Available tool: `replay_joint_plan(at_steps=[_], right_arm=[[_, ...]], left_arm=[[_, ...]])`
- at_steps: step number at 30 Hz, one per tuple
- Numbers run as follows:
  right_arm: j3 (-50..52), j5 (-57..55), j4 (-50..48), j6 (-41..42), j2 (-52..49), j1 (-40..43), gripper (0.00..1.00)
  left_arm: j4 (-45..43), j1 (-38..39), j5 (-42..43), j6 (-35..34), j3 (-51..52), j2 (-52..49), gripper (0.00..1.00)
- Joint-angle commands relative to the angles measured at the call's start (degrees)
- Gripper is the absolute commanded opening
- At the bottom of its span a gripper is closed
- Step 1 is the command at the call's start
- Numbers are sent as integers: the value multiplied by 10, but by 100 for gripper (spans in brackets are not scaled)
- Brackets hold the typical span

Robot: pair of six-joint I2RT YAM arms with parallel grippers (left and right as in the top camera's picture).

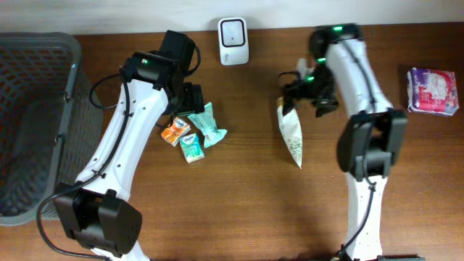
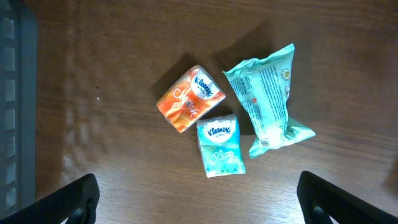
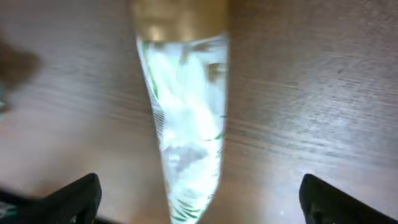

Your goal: Scan the item barcode

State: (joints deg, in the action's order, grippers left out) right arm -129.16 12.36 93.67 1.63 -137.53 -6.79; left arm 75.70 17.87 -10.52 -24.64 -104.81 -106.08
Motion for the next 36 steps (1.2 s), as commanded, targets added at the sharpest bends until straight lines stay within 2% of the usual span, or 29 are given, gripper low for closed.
replay_joint_plan(at_steps=[1,3,5,10,13,15,16,17,20,22,26,28,32,34,35,36], right_arm=[[-6,-163,2,86,12,-67,98],[7,-245,0,158,12,-108,99],[37,-275,-24,191,12,-132,99],[145,-287,-125,199,12,-151,98],[164,-287,-143,190,12,-144,68],[163,-287,-144,181,12,-139,36],[159,-287,-140,179,12,-135,14],[153,-286,-134,179,12,-131,4],[88,-202,-96,111,12,-105,4],[39,-88,-71,57,12,-79,4],[21,290,-64,-99,12,-5,5],[40,362,-67,-131,12,17,6],[120,372,-115,-134,12,18,9],[185,369,-181,-103,12,19,16],[207,364,-206,-95,12,21,33],[209,344,-209,-83,12,24,45]], left_arm=[[0,0,2,7,-6,12,99],[0,0,2,7,-6,12,99],[0,-2,2,7,-6,12,99],[0,2,2,7,-6,12,99],[0,2,2,7,-6,12,99],[0,3,2,7,-6,12,99],[0,3,2,7,-6,12,99],[0,3,2,7,-6,12,99],[0,2,2,7,-6,12,99],[0,2,2,7,-6,12,99],[0,2,2,7,-6,12,99],[0,2,2,7,-6,12,99],[0,2,2,7,-6,12,99],[0,2,2,7,-6,12,99],[0,2,2,7,-6,12,99],[0,2,2,7,-6,12,99]])
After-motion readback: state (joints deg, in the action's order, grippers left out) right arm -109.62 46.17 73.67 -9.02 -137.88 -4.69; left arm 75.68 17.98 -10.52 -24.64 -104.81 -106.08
